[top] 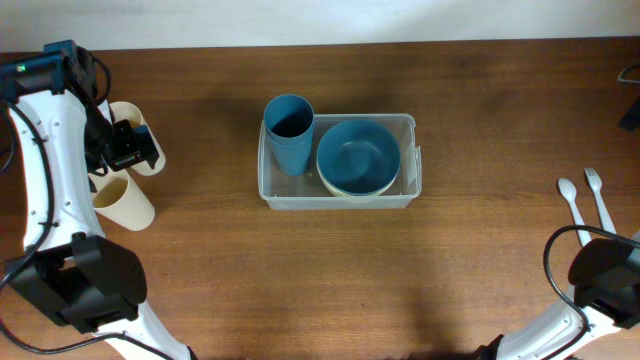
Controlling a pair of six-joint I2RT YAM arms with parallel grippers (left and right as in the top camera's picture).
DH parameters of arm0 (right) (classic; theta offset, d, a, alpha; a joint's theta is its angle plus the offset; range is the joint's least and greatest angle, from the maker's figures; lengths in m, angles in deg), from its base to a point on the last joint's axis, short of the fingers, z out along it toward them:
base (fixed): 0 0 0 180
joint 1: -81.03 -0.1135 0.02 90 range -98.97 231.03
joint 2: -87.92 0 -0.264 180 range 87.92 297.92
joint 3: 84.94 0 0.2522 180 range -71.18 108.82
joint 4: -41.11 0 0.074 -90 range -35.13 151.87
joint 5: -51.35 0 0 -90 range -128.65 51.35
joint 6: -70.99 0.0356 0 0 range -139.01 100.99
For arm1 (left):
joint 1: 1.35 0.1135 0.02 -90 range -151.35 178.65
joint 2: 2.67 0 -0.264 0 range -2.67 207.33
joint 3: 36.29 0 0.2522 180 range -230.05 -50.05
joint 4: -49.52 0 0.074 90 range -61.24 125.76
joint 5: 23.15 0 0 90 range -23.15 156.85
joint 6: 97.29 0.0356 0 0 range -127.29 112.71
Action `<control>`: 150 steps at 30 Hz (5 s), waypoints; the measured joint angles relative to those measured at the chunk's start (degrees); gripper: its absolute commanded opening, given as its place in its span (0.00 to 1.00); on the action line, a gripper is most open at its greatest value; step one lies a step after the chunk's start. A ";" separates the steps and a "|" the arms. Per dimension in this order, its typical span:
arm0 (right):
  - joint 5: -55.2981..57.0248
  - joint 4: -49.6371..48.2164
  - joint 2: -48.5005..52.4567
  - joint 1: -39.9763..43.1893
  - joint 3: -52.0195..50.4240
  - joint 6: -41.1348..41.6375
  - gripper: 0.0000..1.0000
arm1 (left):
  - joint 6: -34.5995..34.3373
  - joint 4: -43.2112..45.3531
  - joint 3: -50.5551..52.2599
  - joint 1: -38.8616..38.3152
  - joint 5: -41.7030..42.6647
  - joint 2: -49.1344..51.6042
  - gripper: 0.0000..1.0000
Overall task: Pack container
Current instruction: 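Grasp the rim of the front cream cup with the left gripper, then lift the cream cup and carry it over the container's left end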
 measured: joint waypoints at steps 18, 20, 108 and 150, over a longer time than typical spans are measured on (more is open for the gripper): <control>0.02 0.00 0.00 0.00 0.00 0.07 0.99 | 4.09 9.57 11.76 0.00 -0.81 -0.11 0.99; 0.00 0.00 0.00 0.00 0.00 0.00 0.99 | 4.72 10.29 12.31 0.00 -0.81 -0.09 0.95; 0.02 0.00 0.00 0.00 0.00 0.00 0.99 | -1.25 -0.07 -12.35 -33.35 19.85 -10.43 0.02; 0.02 0.00 0.00 0.00 0.00 0.02 0.99 | -3.80 -0.02 -6.67 -36.81 11.98 -3.87 0.11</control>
